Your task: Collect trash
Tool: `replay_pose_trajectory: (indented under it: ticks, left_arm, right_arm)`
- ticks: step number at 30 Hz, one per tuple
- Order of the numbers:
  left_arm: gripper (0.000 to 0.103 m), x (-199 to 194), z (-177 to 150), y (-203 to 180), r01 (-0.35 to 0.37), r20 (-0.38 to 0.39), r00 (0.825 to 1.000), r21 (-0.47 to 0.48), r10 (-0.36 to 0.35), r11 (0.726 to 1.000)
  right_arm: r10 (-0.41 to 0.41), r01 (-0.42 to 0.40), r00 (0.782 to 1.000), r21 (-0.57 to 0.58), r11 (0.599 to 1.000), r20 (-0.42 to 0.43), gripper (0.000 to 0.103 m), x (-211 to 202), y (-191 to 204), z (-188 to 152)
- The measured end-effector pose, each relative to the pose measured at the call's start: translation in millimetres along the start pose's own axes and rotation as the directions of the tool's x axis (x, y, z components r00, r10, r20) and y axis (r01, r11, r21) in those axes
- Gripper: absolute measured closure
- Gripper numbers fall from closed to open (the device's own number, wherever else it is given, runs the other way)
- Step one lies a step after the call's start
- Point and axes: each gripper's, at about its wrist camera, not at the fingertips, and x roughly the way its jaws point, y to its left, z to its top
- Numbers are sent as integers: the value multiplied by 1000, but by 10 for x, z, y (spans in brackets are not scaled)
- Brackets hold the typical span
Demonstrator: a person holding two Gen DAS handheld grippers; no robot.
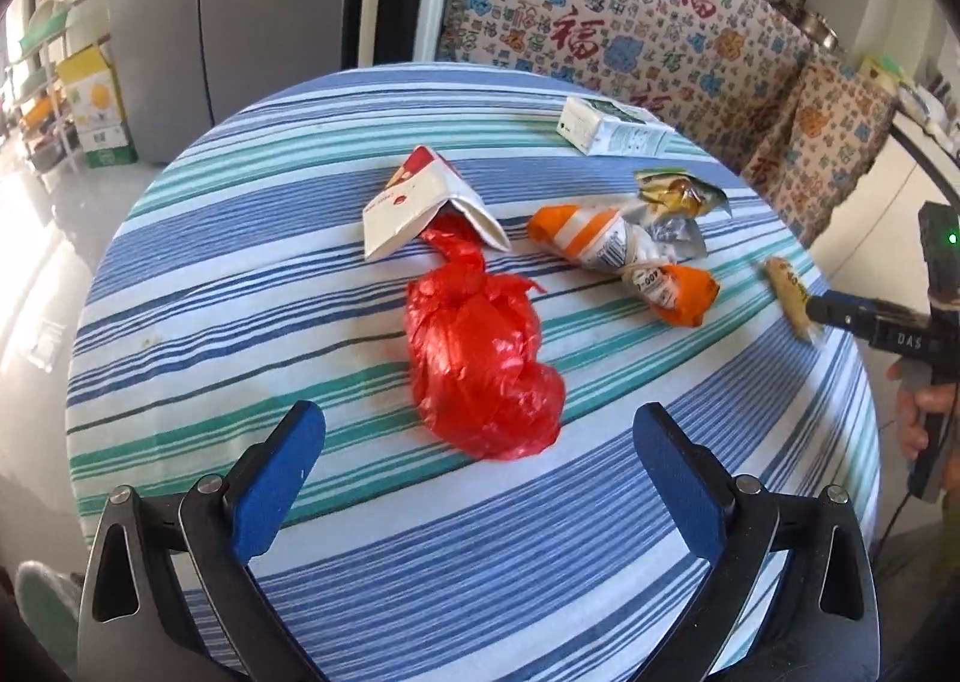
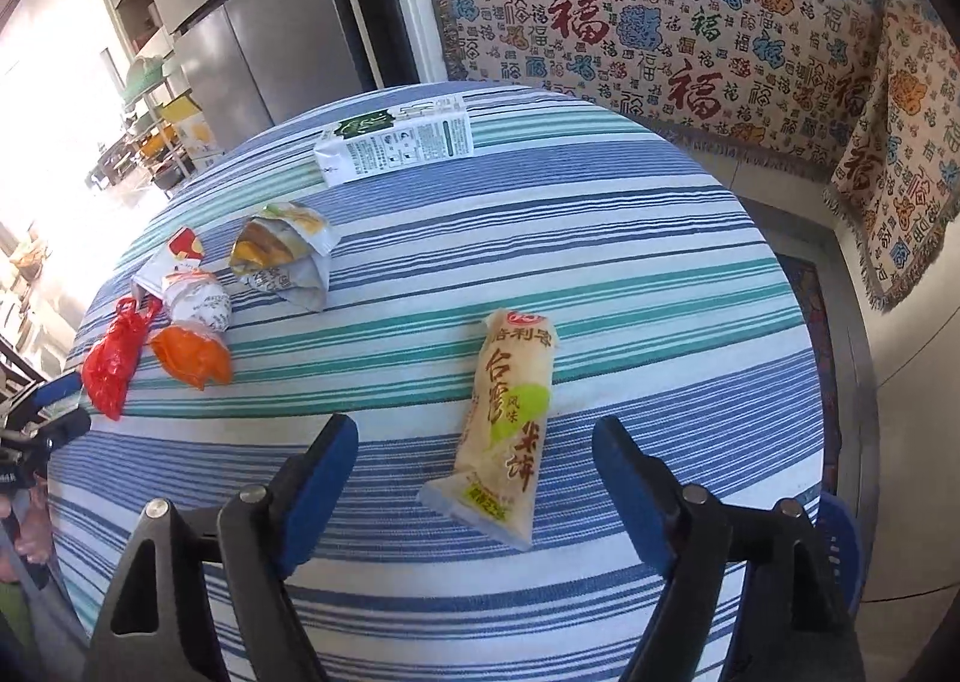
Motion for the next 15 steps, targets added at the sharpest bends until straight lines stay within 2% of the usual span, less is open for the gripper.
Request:
replay_pose_trajectory:
  ticks: [1, 4, 5, 6, 7, 8, 9, 10, 15]
  left_arm:
    - [1, 55, 41, -37, -15, -6, 1000, 5, 15, 1000]
    - [2, 197, 112, -150, -87, -15, 996, 53, 88, 995]
    - [6, 208, 112, -180, -109, -12, 994, 70, 110, 992]
    - [12, 212, 112, -204, -123, -9, 992, 85, 124, 989]
    - [17, 212, 110, -221, -126, -8, 992, 95, 127, 988]
    - [28, 209, 105, -236, -124, -8, 992, 106, 125, 987]
    - [50, 204, 95, -246, -122, -10, 992, 115, 124, 986]
    - [58, 195, 88, -251, -128, -12, 991, 124, 131, 984]
    - [61, -32, 22, -201, -118, 26, 993, 112, 116, 987]
  right_arm:
    - [9, -9, 1000, 10, 1000, -3, 29, 14, -9, 3]
    - [19, -18, 1000, 29, 999, -15, 29, 120, -13, 7]
    - [17, -16, 1000, 25, 1000, -23, 32, 164, -8, 11]
    - [13, -12, 999, 22, 1000, -40, 47, 214, -6, 17]
    - [-18, 19, 999, 16, 1000, -39, 68, 217, -13, 30]
    - [-34, 34, 999, 17, 999, -39, 80, 191, -26, 36]
    - [-13, 14, 999, 36, 999, -34, 84, 141, -54, 33]
    - [9, -8, 1000, 56, 998, -20, 85, 63, -79, 28]
    - [25, -26, 999, 40, 999, 40, 86, -324, -108, -88]
